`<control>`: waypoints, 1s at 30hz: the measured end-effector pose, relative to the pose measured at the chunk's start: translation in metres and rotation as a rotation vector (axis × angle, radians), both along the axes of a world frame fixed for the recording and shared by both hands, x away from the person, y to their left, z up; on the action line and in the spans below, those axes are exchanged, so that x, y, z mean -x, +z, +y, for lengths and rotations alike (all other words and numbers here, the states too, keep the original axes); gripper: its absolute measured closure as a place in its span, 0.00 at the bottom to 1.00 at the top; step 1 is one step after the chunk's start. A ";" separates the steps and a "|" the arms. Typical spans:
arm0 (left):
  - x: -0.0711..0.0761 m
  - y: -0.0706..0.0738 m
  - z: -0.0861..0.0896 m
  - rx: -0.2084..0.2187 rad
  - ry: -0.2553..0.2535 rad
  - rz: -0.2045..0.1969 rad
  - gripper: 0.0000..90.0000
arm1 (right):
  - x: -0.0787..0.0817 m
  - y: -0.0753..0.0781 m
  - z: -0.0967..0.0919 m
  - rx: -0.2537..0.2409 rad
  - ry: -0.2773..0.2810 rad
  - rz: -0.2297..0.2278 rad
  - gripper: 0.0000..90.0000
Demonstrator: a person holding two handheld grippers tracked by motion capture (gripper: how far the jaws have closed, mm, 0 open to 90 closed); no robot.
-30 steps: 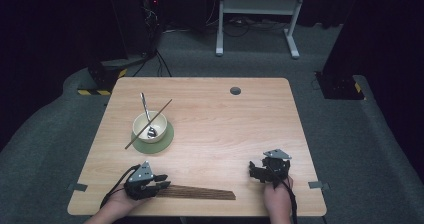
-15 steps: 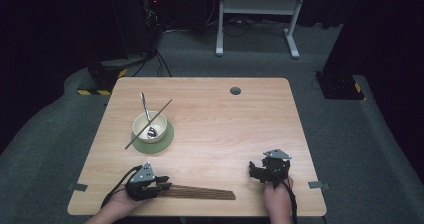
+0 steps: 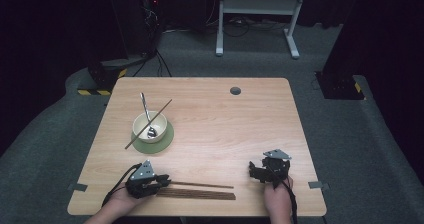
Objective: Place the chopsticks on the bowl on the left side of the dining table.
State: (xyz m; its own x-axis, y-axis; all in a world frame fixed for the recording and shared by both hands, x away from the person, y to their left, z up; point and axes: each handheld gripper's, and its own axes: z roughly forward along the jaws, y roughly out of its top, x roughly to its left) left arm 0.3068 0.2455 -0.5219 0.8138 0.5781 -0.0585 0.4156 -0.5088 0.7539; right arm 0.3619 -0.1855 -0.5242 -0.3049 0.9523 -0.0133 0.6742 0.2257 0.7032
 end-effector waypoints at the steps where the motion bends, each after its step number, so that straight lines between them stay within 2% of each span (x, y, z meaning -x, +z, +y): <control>1: 0.000 0.000 0.000 0.000 -0.001 0.000 0.86 | 0.000 0.000 0.000 0.000 0.000 0.000 0.11; 11: -0.003 -0.001 0.009 0.005 0.018 -0.002 0.88 | 0.000 0.000 0.000 0.000 0.000 0.000 0.11; 20: -0.007 -0.002 0.021 0.005 0.071 -0.001 0.91 | 0.000 0.000 0.000 0.000 0.001 -0.001 0.11; 23: -0.007 -0.002 0.019 -0.004 0.079 -0.011 0.87 | 0.000 0.000 0.000 0.000 0.001 -0.001 0.11; 26: -0.004 -0.001 0.012 -0.037 0.091 -0.040 0.80 | 0.000 0.000 0.000 0.000 0.000 0.000 0.11; 28: -0.003 -0.001 0.009 -0.049 0.095 -0.049 0.81 | 0.000 0.000 0.000 0.000 0.001 -0.001 0.11; 30: -0.003 -0.001 0.008 -0.039 0.101 -0.043 0.82 | 0.000 0.000 0.000 0.001 0.002 -0.001 0.11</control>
State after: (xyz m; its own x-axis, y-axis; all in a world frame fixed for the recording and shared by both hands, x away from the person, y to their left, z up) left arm 0.3094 0.2539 -0.5233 0.7528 0.6582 -0.0005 0.4338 -0.4956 0.7525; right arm 0.3619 -0.1856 -0.5242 -0.3068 0.9517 -0.0147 0.6729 0.2278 0.7038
